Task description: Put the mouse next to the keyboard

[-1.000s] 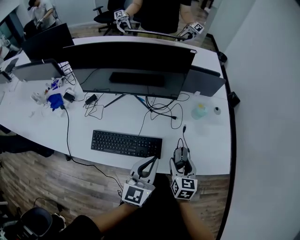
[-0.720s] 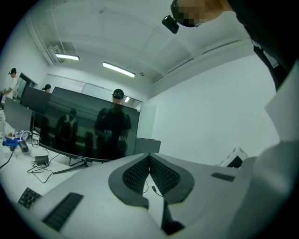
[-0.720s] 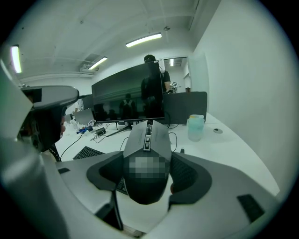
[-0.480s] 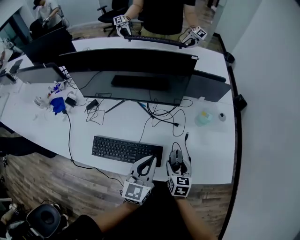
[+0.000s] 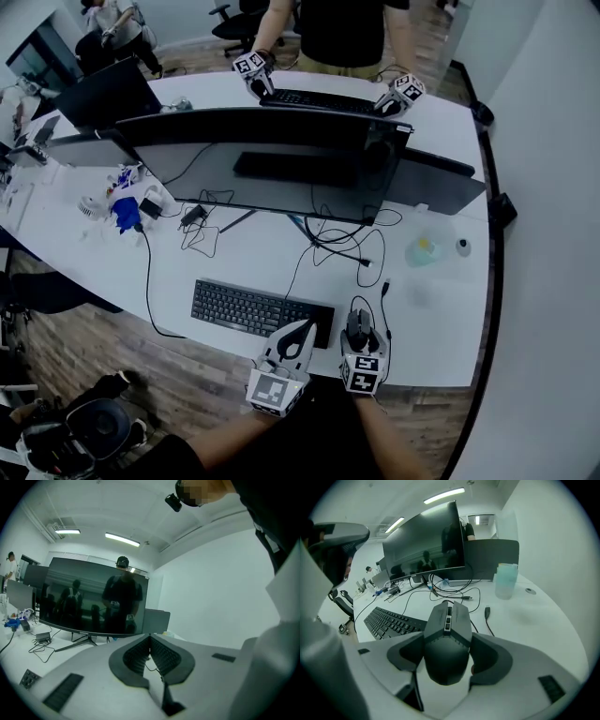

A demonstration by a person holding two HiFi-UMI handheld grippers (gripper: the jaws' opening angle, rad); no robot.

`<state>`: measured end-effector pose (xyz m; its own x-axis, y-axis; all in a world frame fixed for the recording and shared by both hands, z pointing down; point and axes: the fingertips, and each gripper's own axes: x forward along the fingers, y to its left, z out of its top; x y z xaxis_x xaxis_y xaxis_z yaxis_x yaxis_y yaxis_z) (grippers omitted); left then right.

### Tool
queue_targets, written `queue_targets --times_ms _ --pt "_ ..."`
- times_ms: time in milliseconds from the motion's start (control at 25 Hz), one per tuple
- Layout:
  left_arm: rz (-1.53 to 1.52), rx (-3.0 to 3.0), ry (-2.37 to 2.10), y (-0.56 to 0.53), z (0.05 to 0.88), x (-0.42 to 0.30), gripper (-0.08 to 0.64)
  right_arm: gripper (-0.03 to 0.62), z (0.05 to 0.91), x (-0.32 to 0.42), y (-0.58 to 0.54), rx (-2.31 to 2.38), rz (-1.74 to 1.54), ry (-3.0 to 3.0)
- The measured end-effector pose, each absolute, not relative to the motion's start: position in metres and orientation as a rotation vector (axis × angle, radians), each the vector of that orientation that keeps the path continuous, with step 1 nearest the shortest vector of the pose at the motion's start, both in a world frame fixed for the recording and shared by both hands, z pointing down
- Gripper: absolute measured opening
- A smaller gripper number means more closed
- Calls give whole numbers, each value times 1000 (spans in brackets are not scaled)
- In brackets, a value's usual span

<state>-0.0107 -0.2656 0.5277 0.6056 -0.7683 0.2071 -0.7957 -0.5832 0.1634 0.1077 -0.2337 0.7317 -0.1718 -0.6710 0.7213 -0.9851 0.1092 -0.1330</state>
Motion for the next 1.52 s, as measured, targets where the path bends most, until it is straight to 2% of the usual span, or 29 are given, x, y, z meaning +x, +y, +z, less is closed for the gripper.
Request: queue_targets --times_ms 760,1520 --pt "183 2635 -1305 -289 522 -2 14 304 789 100 -231 1438 847 -1806" --pt "144 2562 -1328 -235 522 -50 14 305 796 102 -236 1455 886 -1787"
